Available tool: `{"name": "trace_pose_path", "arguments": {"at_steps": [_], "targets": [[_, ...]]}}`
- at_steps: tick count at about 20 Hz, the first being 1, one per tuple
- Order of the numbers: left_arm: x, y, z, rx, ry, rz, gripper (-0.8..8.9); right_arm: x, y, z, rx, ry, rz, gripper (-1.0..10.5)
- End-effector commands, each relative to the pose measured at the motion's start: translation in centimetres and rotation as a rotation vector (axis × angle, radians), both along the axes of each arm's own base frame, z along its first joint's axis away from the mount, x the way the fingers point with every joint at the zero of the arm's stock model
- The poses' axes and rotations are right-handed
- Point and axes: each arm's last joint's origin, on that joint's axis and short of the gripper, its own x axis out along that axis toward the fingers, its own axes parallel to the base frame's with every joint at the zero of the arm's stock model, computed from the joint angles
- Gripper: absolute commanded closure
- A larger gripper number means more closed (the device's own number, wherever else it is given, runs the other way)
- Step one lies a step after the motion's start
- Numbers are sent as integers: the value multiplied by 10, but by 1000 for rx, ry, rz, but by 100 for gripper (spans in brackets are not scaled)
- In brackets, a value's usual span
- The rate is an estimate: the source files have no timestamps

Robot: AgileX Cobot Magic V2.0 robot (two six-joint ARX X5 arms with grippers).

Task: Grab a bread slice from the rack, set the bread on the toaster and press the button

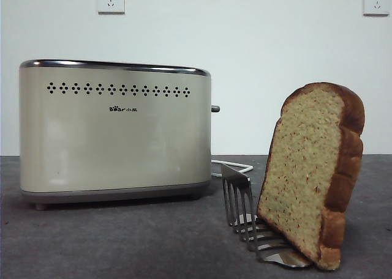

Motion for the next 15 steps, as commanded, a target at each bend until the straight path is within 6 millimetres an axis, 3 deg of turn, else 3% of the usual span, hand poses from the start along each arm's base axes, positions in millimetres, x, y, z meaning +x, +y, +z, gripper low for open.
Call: {"name": "trace_pose_path", "arguments": {"at_steps": [1,5,10,15], "targets": [[6,-30,4,-1,16,23,814,-1,0,5,-8,14,8,946],[9,-68,2,19,13,-6,816,-1,0,6,-31,31,23,946],[1,-114,-24,134,-2,-60,811,-1,0,6,-28,26,21,946],[-4,-148,-37,88,-47,-110,706,-1,0,6,-30,35,17,946]]}}
